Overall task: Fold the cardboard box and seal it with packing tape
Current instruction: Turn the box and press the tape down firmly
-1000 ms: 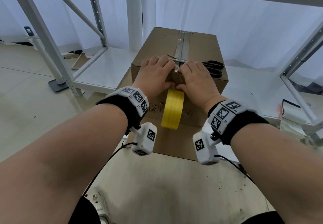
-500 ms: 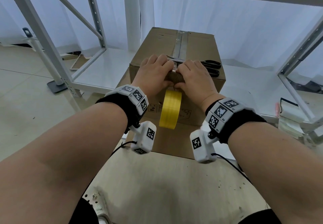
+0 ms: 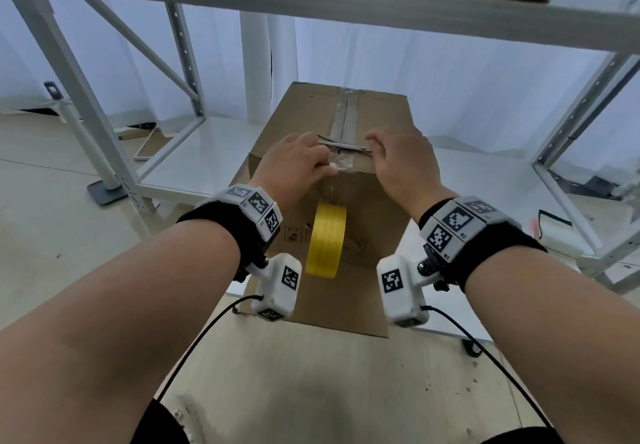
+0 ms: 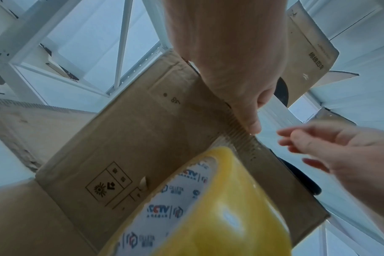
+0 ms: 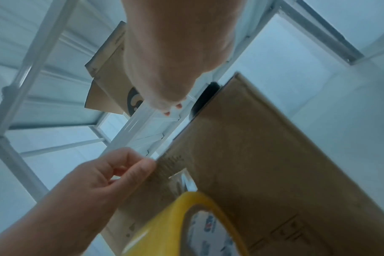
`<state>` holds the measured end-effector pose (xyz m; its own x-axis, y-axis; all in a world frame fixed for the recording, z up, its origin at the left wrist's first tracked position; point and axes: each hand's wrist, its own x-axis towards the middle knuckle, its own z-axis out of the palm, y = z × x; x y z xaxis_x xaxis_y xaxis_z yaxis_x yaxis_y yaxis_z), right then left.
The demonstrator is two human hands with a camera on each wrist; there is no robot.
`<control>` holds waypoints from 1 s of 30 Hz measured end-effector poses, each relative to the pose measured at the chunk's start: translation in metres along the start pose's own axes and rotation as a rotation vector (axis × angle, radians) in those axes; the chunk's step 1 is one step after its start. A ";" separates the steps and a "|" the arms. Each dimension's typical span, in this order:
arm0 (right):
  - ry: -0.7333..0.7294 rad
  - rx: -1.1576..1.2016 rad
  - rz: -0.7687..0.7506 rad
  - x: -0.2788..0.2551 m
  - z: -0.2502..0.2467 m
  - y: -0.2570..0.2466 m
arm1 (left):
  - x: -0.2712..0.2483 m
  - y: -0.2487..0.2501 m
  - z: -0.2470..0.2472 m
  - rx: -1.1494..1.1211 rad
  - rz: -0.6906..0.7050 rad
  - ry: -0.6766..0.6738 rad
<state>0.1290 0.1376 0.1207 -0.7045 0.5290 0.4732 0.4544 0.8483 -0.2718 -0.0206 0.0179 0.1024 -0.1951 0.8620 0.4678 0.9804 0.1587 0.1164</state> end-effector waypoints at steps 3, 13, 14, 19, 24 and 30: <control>-0.149 -0.117 0.173 -0.003 -0.002 0.016 | -0.003 0.012 0.005 0.107 -0.053 -0.019; -0.269 -0.163 0.269 -0.015 -0.033 0.001 | -0.024 0.031 -0.003 -0.009 -0.332 0.018; -0.243 -0.161 0.254 -0.018 -0.035 -0.001 | -0.029 0.032 -0.005 -0.121 -0.409 0.028; -0.144 0.297 0.221 -0.047 -0.027 -0.002 | -0.044 0.045 0.003 -0.826 -0.801 -0.238; -0.254 0.562 0.189 -0.073 -0.024 0.006 | -0.042 0.060 0.009 -1.009 -0.963 -0.233; -0.235 0.198 0.161 -0.061 -0.019 0.009 | -0.044 0.054 0.018 -1.073 -1.017 -0.173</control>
<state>0.1860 0.1126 0.1056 -0.7489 0.6280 0.2116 0.4717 0.7294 -0.4956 0.0414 -0.0029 0.0729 -0.6866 0.6596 -0.3059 -0.0716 0.3574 0.9312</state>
